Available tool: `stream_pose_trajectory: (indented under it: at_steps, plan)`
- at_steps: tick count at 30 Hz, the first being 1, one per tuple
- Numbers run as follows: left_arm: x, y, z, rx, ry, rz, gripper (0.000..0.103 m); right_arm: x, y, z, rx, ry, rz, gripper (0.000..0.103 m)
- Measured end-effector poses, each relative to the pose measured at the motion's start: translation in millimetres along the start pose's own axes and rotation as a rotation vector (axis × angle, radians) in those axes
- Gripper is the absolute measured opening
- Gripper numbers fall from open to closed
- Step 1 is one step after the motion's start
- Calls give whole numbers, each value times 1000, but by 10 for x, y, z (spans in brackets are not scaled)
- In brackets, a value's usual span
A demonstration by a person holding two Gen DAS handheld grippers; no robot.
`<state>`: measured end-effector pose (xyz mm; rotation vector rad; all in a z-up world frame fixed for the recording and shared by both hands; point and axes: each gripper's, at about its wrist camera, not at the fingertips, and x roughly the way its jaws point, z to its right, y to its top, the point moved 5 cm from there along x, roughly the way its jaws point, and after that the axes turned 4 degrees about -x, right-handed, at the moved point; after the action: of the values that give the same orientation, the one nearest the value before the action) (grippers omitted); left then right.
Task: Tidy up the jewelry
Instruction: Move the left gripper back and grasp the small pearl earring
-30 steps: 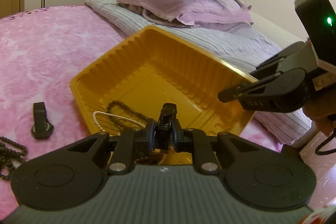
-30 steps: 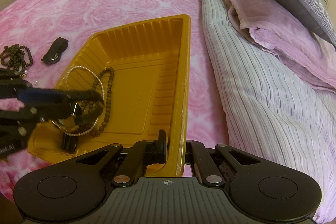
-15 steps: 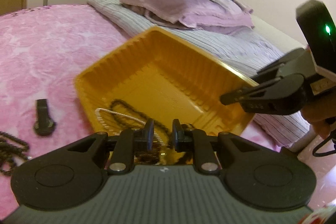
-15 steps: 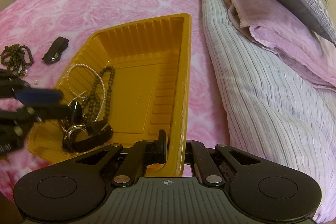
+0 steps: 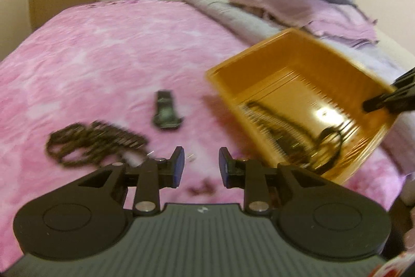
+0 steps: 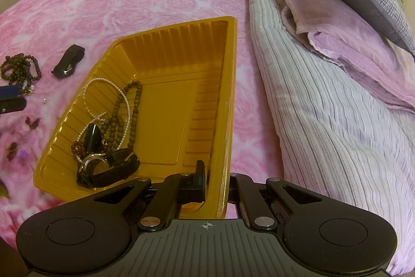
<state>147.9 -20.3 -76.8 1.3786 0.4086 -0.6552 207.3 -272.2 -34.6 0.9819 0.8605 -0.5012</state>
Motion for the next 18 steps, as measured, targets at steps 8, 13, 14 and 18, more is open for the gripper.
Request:
stream_pose_trajectory:
  at_steps: [8,13,14,18]
  plan:
    - [143,-102,-124,0,43,-21,25,7,-2,-12,-3,-3,-2,4]
    - [295,-79,-2,43,41,-21,25,9,3,-9,-3,-2,-4,4]
    - [332,-73,25,51,39,-22,25,7,0,-9,-3,-2,-3,4]
    - [449,-69,98,84,45,-30,24,8,1,-9,-3,-2,-3,4]
